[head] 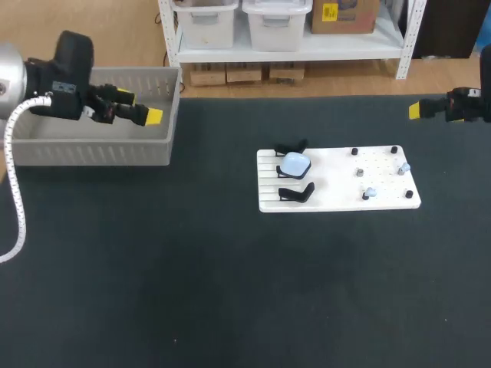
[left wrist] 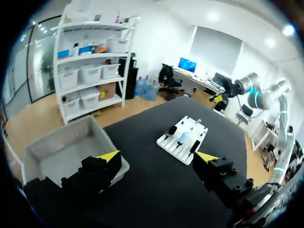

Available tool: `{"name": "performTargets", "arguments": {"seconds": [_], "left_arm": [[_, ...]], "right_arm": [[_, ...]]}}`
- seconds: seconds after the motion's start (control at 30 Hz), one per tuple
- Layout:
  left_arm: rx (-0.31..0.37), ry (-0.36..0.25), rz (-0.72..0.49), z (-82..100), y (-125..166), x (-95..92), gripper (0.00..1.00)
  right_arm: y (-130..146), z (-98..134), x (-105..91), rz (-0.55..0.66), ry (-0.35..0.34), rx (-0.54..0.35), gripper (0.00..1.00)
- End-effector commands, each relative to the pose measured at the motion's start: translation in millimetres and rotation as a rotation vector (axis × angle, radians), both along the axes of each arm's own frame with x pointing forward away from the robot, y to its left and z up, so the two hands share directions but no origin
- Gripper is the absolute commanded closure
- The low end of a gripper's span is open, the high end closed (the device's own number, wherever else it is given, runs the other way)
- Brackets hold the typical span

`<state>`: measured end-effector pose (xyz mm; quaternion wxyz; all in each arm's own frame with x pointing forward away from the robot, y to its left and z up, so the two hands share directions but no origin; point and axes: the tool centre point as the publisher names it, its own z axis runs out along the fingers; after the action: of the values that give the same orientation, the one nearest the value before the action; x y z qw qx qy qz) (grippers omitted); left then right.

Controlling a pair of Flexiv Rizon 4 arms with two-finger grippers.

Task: Pick up each earbud case from the left stands, insert the matching earbuds, close the lid, and place the case in the box.

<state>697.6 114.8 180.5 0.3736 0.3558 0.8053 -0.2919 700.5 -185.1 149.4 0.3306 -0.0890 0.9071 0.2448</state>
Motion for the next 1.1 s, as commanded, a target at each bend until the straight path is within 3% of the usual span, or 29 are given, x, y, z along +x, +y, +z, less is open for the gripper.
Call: {"name": "performTargets", "arguments": {"seconds": [0.03,0.37,1.1], "left_arm": [[-0.047,-0.101,-0.440,-6.9,-9.9,9.1,0.00],[0.044,-0.135,-0.597,-24.1,-34.2,17.0,0.00],[0.044,-0.135,-0.597,-24.1,-34.2,17.0,0.00]], "right_arm": [[-0.2,0.2,-0.2,0.000,0.000,0.000,0.00],[-0.2,0.2,-0.2,0.000,0.000,0.000,0.00],[-0.2,0.2,-0.2,0.000,0.000,0.000,0.00]]}}
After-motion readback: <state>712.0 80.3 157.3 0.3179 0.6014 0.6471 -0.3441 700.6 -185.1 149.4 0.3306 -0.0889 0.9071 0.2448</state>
